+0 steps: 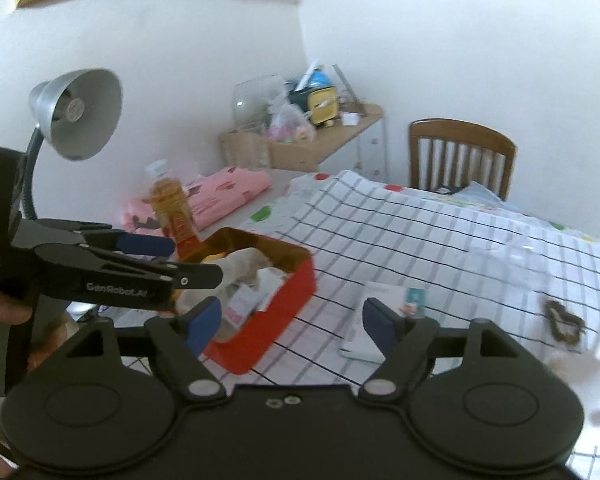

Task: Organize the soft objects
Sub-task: 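Move both tools back over the tea bag and cotton-swab bag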

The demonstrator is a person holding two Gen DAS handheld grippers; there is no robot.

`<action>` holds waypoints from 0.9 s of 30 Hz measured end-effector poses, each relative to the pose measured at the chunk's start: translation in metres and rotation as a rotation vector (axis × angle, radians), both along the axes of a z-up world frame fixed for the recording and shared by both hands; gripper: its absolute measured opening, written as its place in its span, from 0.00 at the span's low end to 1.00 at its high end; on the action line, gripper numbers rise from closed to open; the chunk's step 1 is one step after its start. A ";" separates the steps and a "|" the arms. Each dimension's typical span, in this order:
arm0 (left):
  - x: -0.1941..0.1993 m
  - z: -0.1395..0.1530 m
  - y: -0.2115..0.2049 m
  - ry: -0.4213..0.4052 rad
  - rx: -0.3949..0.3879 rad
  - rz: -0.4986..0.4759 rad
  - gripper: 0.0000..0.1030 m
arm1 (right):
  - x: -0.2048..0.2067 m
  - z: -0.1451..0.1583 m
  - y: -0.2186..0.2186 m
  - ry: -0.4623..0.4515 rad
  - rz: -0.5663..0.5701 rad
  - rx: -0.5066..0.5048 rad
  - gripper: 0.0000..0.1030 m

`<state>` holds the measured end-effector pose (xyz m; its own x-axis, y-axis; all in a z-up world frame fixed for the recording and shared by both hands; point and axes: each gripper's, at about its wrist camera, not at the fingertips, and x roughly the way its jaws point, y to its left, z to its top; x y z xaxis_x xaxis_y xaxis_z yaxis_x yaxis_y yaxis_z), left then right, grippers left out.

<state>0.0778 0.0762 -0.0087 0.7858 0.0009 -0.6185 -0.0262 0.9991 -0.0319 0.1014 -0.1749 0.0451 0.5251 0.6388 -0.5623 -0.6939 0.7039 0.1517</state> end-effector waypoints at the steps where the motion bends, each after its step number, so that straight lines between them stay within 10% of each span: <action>1: 0.001 0.000 -0.005 0.001 0.001 -0.012 0.74 | 0.000 -0.001 -0.006 -0.002 -0.011 0.000 0.77; 15: 0.019 -0.015 -0.048 0.018 -0.068 -0.093 0.98 | -0.007 -0.029 -0.067 0.004 -0.134 -0.049 0.91; 27: 0.051 -0.051 -0.094 0.068 -0.067 -0.176 0.99 | 0.009 -0.056 -0.098 0.007 -0.196 -0.114 0.94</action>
